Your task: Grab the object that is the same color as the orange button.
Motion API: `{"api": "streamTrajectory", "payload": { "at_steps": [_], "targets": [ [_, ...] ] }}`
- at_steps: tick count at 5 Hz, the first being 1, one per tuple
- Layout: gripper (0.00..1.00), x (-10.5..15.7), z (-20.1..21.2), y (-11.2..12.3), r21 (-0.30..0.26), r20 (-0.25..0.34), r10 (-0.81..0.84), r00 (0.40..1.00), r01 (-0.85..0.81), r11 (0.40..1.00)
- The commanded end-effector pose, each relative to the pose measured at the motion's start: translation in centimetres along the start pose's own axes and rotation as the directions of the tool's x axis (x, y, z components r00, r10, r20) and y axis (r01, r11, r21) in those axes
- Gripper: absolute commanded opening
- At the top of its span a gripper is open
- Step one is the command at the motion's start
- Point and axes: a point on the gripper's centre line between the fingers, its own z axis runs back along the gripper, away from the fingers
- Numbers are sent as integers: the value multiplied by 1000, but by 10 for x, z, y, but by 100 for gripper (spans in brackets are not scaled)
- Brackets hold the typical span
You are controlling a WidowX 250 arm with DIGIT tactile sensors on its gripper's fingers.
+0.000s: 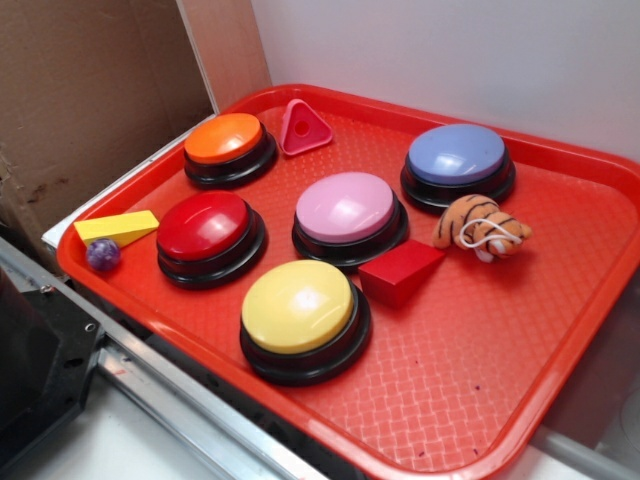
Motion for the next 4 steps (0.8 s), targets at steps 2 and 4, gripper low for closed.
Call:
{"api": "streamTrajectory", "payload": {
  "at_steps": [2,4],
  "targets": [
    [100,28,-14,-9,13,41,-251,967,251,968],
    [100,81,-56,-52,85,134,-688,714,683,725]
  ]
}}
